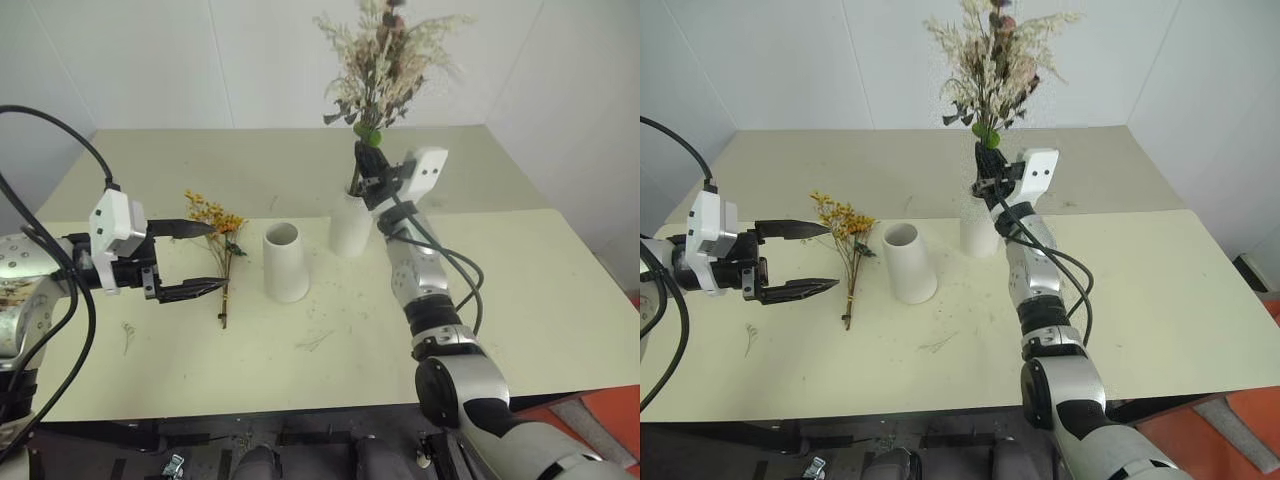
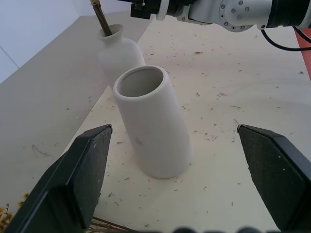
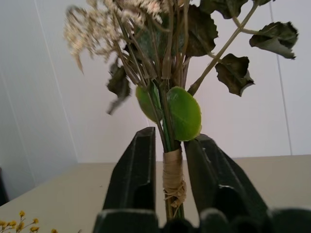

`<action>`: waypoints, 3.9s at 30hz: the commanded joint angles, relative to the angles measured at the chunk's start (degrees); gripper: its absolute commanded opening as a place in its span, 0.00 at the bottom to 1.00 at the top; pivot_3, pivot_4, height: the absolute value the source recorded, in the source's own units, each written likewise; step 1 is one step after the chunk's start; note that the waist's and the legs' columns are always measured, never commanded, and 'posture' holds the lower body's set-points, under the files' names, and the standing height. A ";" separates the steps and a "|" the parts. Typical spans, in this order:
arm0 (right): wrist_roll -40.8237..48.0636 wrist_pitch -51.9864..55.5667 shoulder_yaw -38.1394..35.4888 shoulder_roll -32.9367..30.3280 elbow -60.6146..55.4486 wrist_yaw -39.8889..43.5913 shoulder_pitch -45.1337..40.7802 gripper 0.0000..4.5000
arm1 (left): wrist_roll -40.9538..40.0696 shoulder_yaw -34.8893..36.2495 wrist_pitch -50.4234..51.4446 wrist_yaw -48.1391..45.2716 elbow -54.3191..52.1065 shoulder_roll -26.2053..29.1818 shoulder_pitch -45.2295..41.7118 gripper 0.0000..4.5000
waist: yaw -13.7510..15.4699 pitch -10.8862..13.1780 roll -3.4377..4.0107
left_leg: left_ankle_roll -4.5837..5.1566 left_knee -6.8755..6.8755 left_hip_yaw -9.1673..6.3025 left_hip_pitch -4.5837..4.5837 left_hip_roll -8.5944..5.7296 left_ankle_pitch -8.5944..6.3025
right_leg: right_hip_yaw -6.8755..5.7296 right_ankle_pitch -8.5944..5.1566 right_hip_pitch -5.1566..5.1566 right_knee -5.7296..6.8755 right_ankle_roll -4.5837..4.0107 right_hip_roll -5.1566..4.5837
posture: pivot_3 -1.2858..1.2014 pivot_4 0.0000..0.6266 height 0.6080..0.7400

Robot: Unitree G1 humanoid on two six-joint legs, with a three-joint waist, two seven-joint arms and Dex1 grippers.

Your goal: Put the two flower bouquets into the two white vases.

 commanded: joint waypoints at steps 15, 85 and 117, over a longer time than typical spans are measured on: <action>-3.87 20.88 7.51 -8.63 -40.02 -3.10 21.93 0.99 | 2.12 4.29 5.24 8.06 -2.58 1.32 3.85 1.00 | 0.24 0.00 0.00 | 0.00 0.01 -0.03 -0.01 -0.01 0.00 | 0.00 0.00 -0.01 -0.01 0.00 -0.02 | 0.52 0.24 1.00; 17.00 56.37 1.21 -40.04 -76.05 7.35 34.01 1.00 | -14.42 17.97 18.40 35.39 11.94 -33.95 -34.51 0.01 | 2.82 -0.03 -0.24 | -0.01 0.17 -0.22 -0.12 -0.22 0.00 | -0.17 0.04 0.20 -0.16 0.07 -0.20 | 0.52 0.24 1.00; 17.61 53.79 -2.92 -41.68 -83.46 4.54 43.49 1.00 | -3.71 1.62 -2.81 -11.31 57.04 -36.21 -40.97 0.01 | 2.60 -0.05 -0.25 | -0.07 0.24 -0.34 -0.10 -0.39 0.07 | -0.19 0.05 0.32 -0.34 0.20 -0.26 | 0.52 0.24 1.00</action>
